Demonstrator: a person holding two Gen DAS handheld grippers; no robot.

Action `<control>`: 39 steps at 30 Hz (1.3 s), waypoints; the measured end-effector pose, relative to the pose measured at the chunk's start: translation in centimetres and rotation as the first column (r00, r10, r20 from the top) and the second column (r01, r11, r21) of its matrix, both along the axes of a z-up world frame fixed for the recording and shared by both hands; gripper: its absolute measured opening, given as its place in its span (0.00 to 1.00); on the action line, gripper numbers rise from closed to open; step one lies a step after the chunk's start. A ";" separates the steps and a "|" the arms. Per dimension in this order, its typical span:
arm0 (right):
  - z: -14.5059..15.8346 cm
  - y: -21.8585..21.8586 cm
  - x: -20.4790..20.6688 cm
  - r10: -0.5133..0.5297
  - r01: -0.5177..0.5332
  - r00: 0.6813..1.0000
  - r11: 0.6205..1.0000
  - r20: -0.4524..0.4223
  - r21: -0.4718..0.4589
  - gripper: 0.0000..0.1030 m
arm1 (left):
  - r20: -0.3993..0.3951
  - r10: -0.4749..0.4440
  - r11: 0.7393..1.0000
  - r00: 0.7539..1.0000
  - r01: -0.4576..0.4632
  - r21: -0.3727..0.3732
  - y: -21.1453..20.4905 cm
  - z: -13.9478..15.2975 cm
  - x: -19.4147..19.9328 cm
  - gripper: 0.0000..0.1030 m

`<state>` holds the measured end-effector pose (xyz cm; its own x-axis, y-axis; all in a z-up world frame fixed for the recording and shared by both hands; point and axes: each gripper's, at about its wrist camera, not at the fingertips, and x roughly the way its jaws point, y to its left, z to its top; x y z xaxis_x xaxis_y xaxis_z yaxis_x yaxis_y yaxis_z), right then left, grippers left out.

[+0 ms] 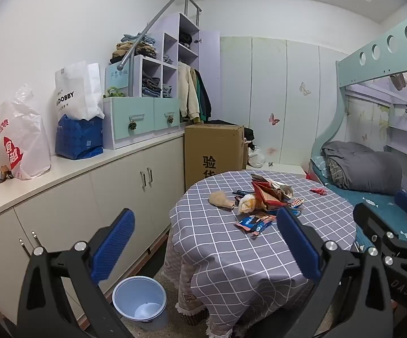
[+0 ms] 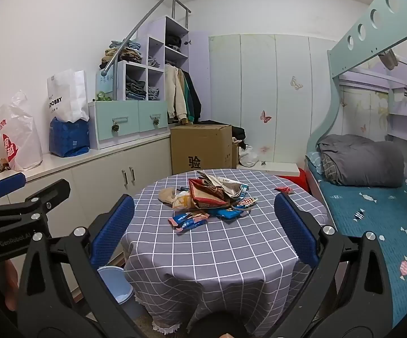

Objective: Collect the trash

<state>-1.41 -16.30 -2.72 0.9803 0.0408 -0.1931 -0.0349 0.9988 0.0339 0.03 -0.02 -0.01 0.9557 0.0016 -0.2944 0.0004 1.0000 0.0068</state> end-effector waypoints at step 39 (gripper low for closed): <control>-0.6 -0.7 0.3 -0.002 0.002 1.000 1.000 -0.016 0.004 0.94 | -0.007 0.000 1.000 1.000 0.000 0.006 0.1 0.1 -0.3 0.96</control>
<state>-1.12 -16.96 -3.31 0.9772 0.0401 -0.2084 -0.0328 0.9987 0.0382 -0.24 0.08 0.05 0.9536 0.0033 -0.3011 0.0006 0.9999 0.0127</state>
